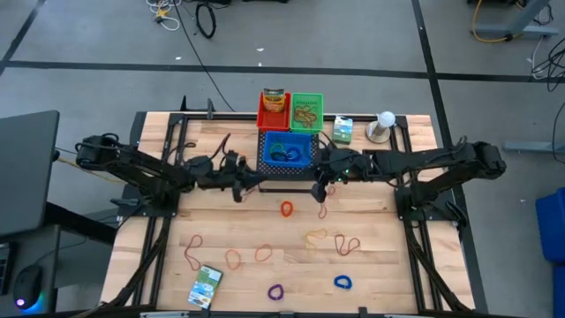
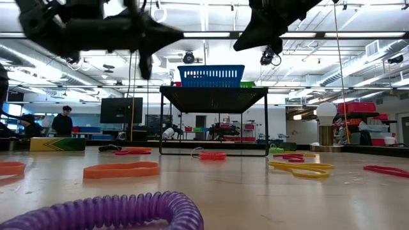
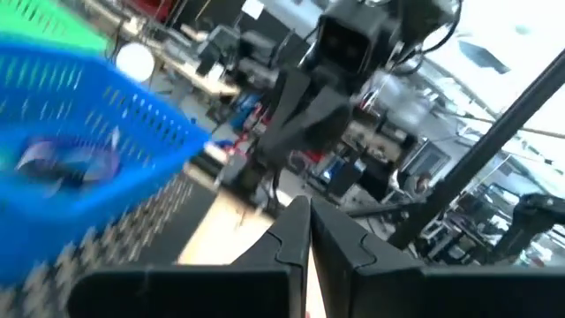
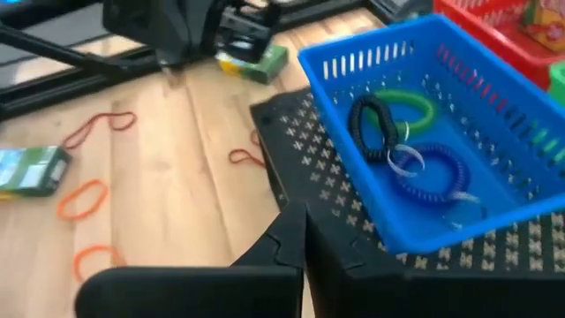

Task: Pick & Place Office Desk Supplies
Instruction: Put the red rubber band into the green bin on the shelf

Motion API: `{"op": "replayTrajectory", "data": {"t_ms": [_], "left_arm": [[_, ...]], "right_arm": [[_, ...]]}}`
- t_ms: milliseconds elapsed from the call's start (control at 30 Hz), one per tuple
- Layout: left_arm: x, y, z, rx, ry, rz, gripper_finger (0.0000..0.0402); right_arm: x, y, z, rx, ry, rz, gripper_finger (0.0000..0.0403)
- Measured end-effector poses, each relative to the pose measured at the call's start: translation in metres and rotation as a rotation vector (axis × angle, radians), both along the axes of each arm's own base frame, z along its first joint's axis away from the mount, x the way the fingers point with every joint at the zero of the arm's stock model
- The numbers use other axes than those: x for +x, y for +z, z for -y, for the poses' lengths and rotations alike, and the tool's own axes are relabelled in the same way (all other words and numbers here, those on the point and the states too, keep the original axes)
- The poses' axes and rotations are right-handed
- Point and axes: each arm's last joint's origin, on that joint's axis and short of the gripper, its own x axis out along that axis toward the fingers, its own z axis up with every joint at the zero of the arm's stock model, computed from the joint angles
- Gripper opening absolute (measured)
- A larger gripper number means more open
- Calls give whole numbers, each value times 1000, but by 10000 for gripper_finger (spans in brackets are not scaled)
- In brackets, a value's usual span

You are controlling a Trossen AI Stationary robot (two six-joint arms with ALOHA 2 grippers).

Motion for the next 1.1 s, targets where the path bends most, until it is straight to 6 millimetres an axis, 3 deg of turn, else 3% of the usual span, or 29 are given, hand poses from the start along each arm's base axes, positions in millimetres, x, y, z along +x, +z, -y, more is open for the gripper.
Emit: {"op": "replayTrajectory", "data": {"t_ms": [267, 500, 800, 1100], "left_arm": [[40, 34, 2, 191, -67, -35, 7], [49, 51, 18, 195, 29, -197, 4], [38, 45, 69, 189, 41, -589, 4], [-3, 26, 116, 52, 138, -834, 3]], "right_arm": [[-8, 9, 14, -68, 119, 4, 3], [-8, 9, 16, -88, 265, 2, 2], [-9, 11, 15, -136, 318, 10, 1], [-21, 16, -2, -131, 336, -25, 0]]}}
